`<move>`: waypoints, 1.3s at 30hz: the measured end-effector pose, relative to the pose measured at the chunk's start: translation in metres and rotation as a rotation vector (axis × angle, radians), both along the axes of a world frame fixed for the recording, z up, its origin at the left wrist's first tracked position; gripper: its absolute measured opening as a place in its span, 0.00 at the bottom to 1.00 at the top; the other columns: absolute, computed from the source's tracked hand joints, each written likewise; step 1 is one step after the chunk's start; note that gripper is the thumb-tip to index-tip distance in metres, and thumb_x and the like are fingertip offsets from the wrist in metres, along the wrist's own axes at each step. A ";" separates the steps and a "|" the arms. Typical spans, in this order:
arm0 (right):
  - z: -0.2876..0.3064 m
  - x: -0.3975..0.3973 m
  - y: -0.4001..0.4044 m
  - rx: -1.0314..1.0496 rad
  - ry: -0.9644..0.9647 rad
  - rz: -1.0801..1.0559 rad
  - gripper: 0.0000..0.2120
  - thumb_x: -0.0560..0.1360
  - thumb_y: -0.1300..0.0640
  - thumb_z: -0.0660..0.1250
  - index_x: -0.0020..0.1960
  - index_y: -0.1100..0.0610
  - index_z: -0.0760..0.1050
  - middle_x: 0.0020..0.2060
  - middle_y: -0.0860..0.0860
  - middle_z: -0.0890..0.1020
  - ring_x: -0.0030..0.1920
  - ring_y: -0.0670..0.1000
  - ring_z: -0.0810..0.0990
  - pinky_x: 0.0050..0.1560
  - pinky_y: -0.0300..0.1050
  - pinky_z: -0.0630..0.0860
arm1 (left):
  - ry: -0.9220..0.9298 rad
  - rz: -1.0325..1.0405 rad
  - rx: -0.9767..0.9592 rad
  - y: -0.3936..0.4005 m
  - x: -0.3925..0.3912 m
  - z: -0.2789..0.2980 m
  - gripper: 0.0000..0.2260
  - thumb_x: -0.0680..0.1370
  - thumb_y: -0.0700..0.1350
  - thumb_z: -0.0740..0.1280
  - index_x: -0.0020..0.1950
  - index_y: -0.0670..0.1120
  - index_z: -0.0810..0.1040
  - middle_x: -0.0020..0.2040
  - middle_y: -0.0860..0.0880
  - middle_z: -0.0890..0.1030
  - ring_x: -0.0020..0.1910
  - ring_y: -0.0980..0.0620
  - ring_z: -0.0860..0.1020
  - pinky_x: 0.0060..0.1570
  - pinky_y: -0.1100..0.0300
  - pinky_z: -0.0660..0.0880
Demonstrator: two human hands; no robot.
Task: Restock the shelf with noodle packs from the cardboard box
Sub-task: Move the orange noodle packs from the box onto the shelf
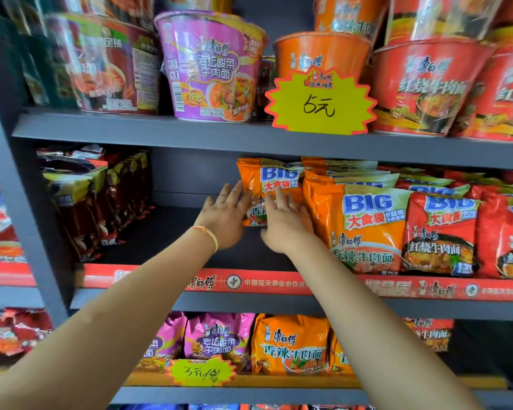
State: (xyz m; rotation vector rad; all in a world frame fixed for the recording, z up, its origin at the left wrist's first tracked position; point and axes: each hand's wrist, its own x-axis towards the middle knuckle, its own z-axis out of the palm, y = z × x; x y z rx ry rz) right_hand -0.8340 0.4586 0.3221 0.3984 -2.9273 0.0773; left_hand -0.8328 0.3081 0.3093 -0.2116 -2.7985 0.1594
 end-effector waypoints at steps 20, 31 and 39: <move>-0.151 0.249 -0.328 -0.538 -0.370 1.285 0.08 0.78 0.59 0.65 0.49 0.53 0.82 0.34 0.52 0.83 0.37 0.55 0.80 0.36 0.48 0.70 | 0.424 0.950 0.959 -0.244 0.413 -0.139 0.08 0.75 0.52 0.64 0.48 0.55 0.81 0.37 0.50 0.83 0.39 0.47 0.83 0.44 0.51 0.79; -0.263 0.595 -0.497 -0.010 -0.735 1.885 0.09 0.79 0.58 0.64 0.55 0.53 0.80 0.50 0.49 0.80 0.51 0.50 0.78 0.53 0.43 0.73 | 0.410 1.956 0.829 -0.273 0.790 -0.277 0.11 0.78 0.47 0.64 0.55 0.49 0.83 0.51 0.44 0.82 0.56 0.43 0.79 0.53 0.53 0.73; -0.335 0.731 -0.585 0.216 -0.698 1.819 0.21 0.79 0.57 0.66 0.71 0.57 0.70 0.67 0.53 0.74 0.68 0.54 0.72 0.67 0.48 0.71 | 0.229 2.145 0.821 -0.299 0.879 -0.364 0.12 0.79 0.47 0.62 0.57 0.48 0.81 0.53 0.45 0.82 0.53 0.40 0.80 0.49 0.51 0.75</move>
